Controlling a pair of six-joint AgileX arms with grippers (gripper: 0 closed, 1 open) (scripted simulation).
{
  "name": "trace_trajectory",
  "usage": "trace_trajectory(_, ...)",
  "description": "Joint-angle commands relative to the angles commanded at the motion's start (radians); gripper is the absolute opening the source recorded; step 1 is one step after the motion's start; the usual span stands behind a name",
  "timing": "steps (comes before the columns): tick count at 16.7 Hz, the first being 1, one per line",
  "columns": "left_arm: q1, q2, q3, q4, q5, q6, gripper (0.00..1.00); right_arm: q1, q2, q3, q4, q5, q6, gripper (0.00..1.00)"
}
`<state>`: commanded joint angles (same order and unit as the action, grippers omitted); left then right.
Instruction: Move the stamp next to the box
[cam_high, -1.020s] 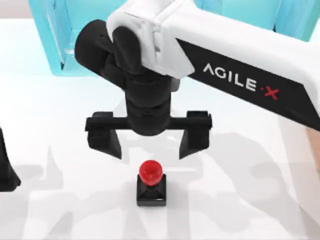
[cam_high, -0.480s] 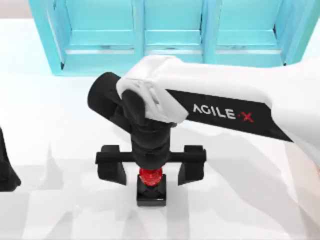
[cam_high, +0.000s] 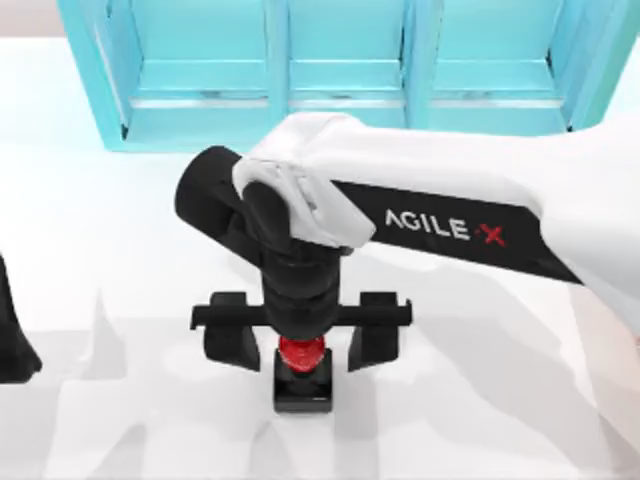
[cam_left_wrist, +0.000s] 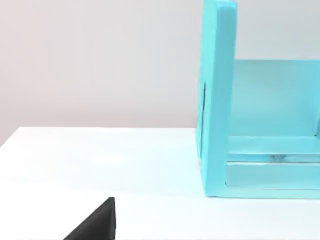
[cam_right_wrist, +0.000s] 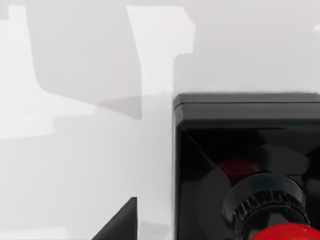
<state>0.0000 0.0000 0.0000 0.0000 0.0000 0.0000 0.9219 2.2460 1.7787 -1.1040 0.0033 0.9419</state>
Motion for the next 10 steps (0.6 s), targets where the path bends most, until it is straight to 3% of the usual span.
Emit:
trace_trajectory(9, 0.0, 0.0, 0.0, 0.0, 0.0, 0.0, 1.0, 0.0, 0.0, 0.0, 0.0, 0.0, 0.0, 0.02)
trace_trajectory(10, 0.0, 0.0, 0.0, 0.0, 0.0, 0.0, 1.0, 0.0, 0.0, 0.0, 0.0, 0.0, 0.0, 0.0)
